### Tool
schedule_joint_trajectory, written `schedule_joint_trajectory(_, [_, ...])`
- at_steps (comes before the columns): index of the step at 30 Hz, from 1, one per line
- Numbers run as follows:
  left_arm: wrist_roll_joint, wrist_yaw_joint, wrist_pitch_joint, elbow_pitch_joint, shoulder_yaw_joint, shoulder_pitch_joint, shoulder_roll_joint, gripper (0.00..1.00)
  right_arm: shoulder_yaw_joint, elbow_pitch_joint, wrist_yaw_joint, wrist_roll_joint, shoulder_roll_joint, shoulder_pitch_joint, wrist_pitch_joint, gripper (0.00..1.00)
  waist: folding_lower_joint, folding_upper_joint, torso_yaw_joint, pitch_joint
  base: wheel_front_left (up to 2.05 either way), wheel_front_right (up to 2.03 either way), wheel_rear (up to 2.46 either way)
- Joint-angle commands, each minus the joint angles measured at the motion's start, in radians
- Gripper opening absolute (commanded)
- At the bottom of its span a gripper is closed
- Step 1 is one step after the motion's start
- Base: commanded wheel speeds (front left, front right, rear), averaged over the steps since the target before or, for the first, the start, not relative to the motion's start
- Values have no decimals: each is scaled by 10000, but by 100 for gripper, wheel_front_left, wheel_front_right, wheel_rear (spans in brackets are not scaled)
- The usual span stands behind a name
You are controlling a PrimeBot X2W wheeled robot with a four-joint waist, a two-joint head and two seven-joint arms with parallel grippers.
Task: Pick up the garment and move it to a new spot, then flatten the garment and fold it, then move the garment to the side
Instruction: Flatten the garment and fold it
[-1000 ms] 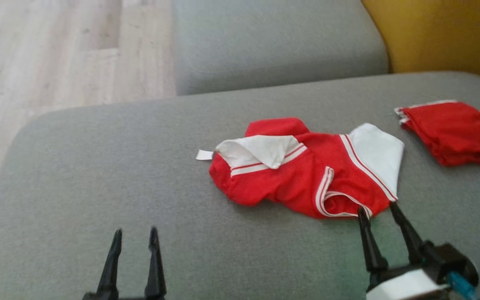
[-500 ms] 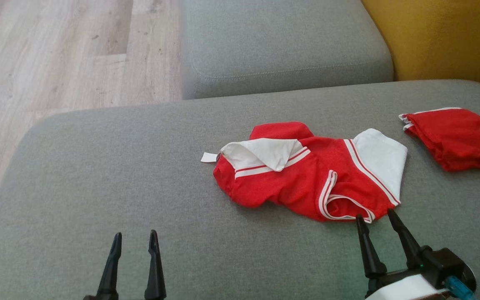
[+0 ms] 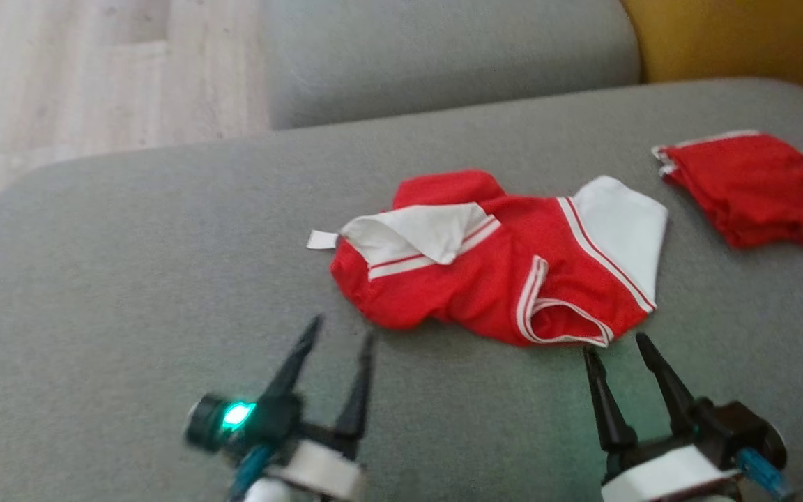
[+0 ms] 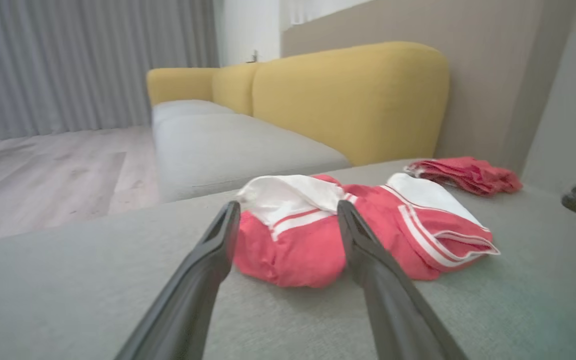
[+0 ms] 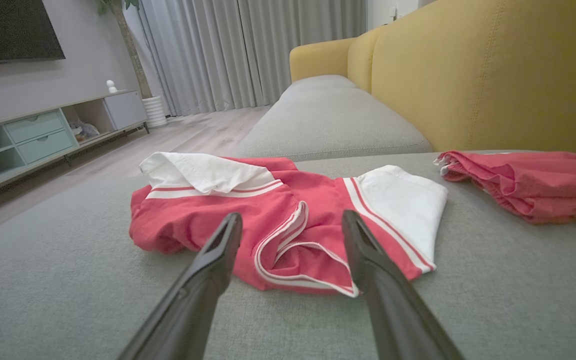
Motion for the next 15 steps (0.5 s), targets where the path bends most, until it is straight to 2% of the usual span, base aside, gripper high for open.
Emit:
schedule_joint_trajectory(1, [3,-84,-95,233,-184,-1016,-20,100,310,-403,65,-51,-175,-660,-38,100,-1,0,-449,457,0,0,0])
schedule_joint_trajectory(8, [-822,150,825,2510,-3005,-4294,-20,100,595,-657,65,-57,-155,-1501,-38,100,-1,0,-1682,2138,0,0,0])
schedule_joint_trajectory(15, [-1990,625,1245,3361,-5196,-5961,-20,100,497,-733,65,38,19,-1832,-38,100,-1,0,-2610,3184,0,0,0])
